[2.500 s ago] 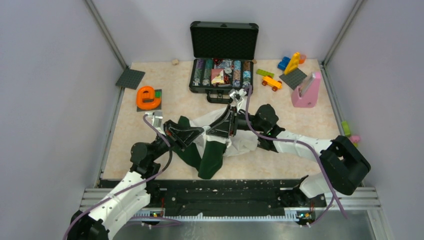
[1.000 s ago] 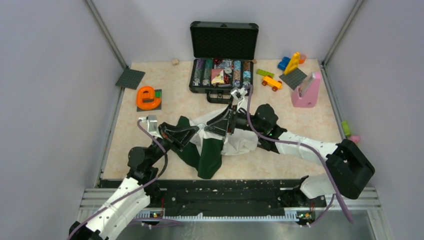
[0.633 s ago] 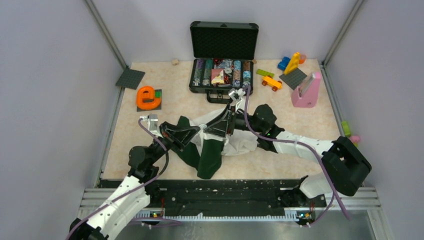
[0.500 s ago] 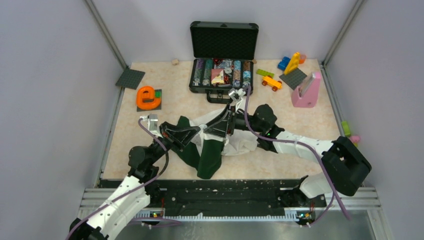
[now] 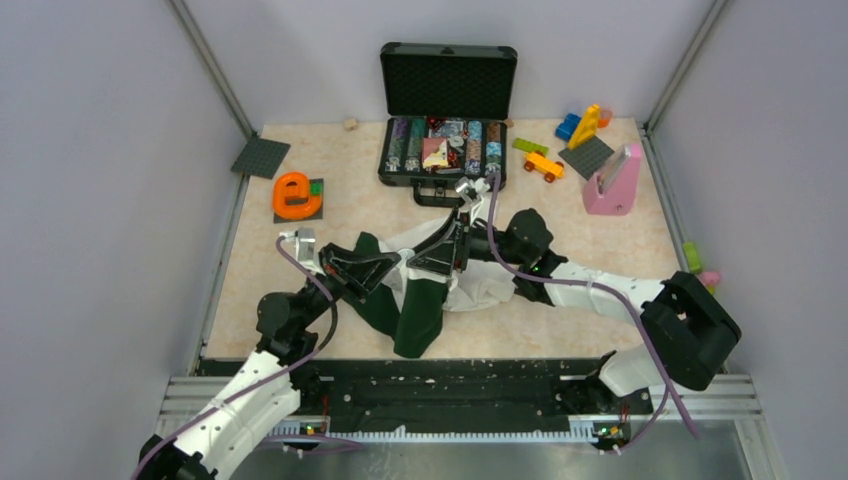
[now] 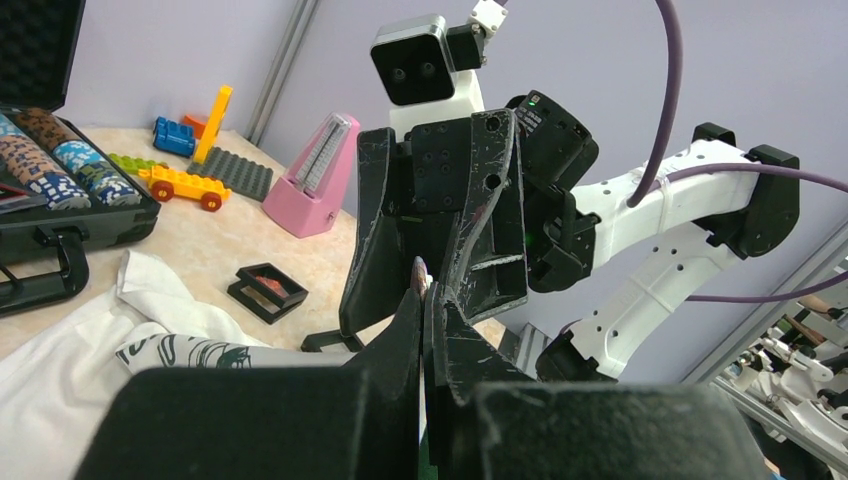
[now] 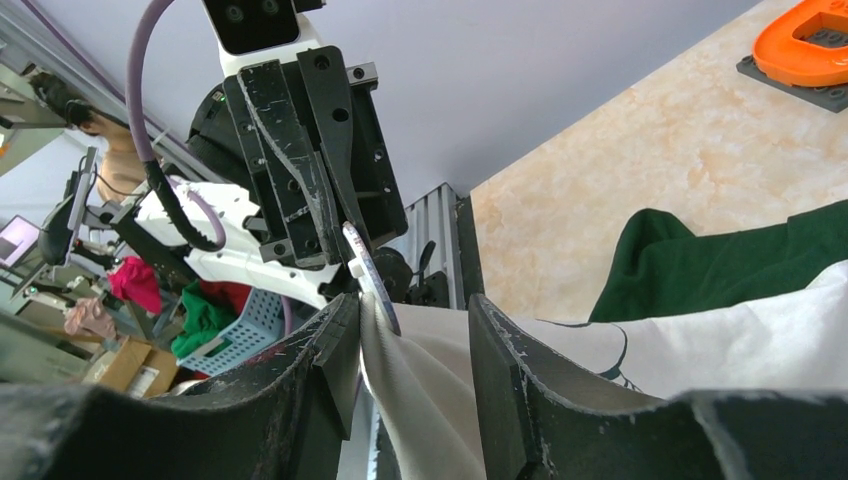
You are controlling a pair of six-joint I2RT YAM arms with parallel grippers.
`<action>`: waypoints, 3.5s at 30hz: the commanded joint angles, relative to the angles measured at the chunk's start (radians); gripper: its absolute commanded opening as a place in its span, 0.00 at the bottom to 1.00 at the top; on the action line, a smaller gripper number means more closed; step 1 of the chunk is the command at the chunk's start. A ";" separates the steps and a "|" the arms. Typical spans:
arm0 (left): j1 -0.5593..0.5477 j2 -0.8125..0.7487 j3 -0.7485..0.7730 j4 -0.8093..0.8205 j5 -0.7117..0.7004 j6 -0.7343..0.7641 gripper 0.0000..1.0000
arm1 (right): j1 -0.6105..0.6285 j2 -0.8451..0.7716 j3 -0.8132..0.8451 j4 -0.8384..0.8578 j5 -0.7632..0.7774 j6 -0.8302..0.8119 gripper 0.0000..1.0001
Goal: Remove the brooch from the garment
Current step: Remove the brooch from the clothes.
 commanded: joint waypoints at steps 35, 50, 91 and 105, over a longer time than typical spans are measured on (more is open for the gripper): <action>-0.006 0.030 0.004 0.220 0.178 0.001 0.00 | 0.009 0.117 0.040 0.194 0.012 0.194 0.04; -0.006 -0.064 0.022 -0.058 0.152 -0.003 0.12 | -0.020 0.047 0.086 0.029 -0.116 0.030 0.00; -0.006 0.174 0.154 -0.260 0.367 -0.018 0.00 | -0.104 0.048 0.493 -1.109 -0.336 -0.798 0.00; -0.006 0.114 0.127 -0.257 0.282 -0.011 0.00 | -0.107 -0.082 0.268 -0.764 -0.266 -0.509 0.45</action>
